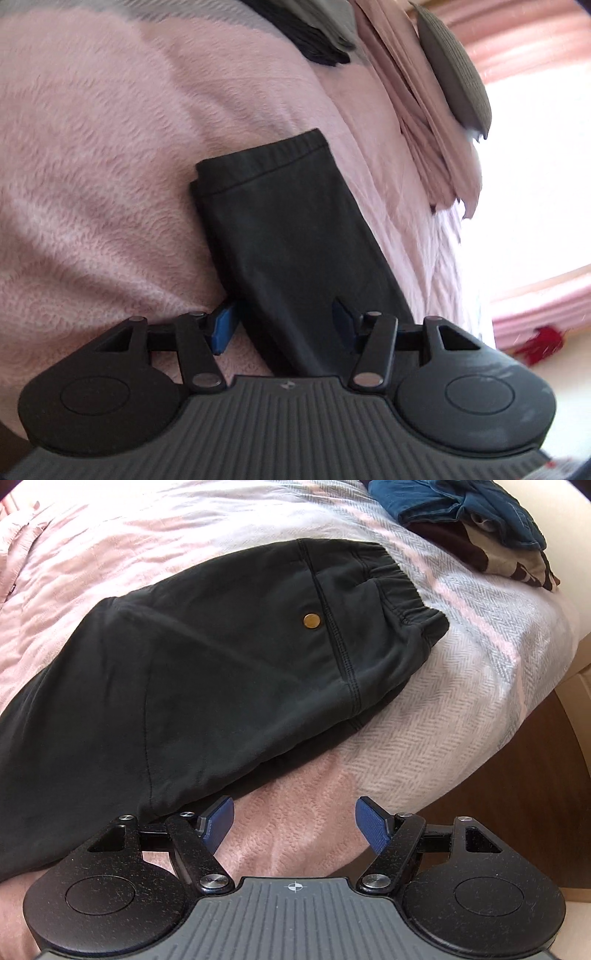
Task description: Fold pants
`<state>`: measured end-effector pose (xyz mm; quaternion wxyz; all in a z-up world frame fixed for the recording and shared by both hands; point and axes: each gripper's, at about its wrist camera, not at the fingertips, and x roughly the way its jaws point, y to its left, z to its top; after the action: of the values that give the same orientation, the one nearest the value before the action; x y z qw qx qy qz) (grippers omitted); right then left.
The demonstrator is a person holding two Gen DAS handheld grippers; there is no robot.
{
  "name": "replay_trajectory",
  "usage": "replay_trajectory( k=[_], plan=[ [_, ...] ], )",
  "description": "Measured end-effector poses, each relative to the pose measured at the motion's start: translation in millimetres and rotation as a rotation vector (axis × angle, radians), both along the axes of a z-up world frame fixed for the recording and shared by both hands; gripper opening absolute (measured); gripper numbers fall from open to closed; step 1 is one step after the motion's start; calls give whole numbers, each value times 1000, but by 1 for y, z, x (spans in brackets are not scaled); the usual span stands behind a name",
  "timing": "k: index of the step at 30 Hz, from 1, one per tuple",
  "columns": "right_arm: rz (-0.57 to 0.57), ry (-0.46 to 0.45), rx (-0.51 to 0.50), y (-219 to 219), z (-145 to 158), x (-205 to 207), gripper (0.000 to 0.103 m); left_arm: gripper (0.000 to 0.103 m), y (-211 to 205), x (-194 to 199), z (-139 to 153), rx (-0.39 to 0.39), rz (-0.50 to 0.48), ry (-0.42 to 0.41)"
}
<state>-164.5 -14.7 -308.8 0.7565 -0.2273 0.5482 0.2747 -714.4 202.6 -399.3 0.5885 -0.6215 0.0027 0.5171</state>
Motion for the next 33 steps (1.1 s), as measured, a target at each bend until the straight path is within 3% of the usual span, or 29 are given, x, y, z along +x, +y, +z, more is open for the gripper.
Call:
replay_trajectory(
  k=[6,11,15,17,19,26,30,33],
  plan=[
    [17,-16,-3,5,-2,-7,70,52,-6,-7,-2,55,31,-75],
    [31,-17,-11,5,-5,-9,70,52,0,-8,5,116,-48,-51],
    [33,-1,-23,-2,-12,-9,70,52,4,2,26,211,-118,12],
    [29,19,-37,-4,-20,-7,70,52,9,4,16,121,-102,90],
    [26,39,-41,-3,-26,-5,70,42,8,-2,0,65,-61,74],
    [75,34,-14,1,-24,4,70,40,-16,-8,-12,36,104,-59],
    [39,29,2,-3,-22,18,70,39,-14,-9,-17,23,168,-95],
    [9,30,32,-7,-21,24,70,39,0,-6,-16,44,162,-91]
  ],
)
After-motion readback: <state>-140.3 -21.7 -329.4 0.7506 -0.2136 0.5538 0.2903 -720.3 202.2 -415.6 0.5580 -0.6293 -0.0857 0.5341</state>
